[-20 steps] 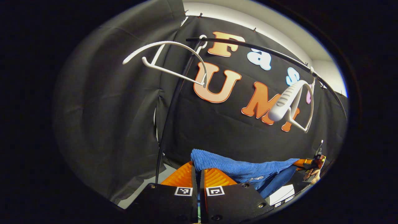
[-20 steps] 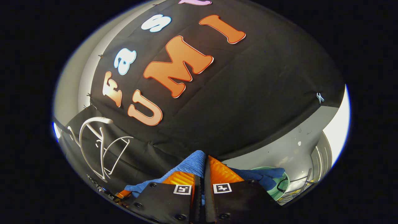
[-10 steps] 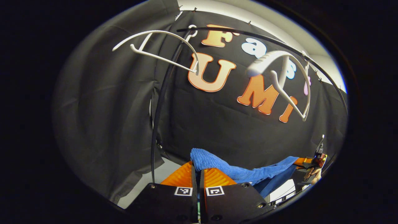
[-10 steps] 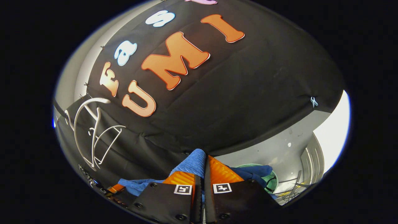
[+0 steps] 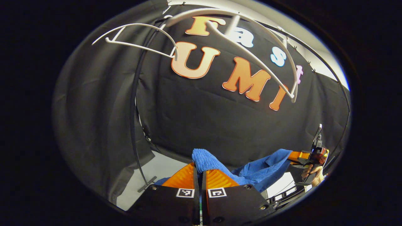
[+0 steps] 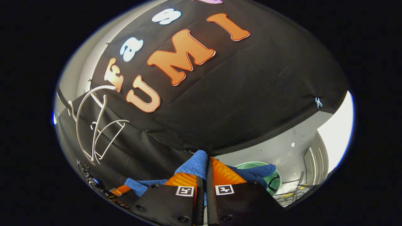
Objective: Grasp the clothes on the hanger with both hands and then place them into the laundry hamper below.
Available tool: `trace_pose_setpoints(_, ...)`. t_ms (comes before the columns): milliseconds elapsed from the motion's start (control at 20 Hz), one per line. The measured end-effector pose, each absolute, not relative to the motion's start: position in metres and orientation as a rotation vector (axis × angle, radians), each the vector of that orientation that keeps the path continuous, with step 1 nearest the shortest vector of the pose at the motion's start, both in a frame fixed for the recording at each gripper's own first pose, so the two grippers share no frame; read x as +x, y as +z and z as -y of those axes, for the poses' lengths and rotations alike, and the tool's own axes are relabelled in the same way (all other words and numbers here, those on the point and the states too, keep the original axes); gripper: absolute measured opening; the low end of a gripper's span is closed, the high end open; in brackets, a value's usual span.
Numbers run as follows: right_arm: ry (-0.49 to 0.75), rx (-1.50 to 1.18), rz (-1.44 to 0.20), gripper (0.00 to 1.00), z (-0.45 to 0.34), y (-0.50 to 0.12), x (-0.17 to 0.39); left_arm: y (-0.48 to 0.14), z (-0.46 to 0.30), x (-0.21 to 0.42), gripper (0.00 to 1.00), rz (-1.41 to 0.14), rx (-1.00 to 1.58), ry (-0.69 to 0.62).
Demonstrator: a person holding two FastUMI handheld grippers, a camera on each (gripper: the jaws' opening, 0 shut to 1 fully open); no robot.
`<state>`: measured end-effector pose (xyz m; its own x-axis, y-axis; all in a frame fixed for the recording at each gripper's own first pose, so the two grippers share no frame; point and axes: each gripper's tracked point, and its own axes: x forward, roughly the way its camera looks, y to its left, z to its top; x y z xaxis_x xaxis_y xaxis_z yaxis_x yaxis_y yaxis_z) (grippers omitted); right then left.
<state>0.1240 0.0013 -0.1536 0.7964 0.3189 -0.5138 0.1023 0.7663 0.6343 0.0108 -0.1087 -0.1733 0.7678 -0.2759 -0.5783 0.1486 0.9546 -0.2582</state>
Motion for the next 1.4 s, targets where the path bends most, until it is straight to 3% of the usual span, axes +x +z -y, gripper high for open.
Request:
trace_pose_setpoints(750, 0.102, 0.633, -0.723, 0.11, -0.045, -0.205, 0.082, -0.213, 0.207, 0.004, 0.02, -0.796, -0.179, -0.328)
trace_pose_setpoints(1400, -0.043, 0.388, -0.857, 0.12, -0.042, -0.297, 0.052, -0.313, 0.250, -0.010, 0.02, -0.984, 0.009, -0.363)
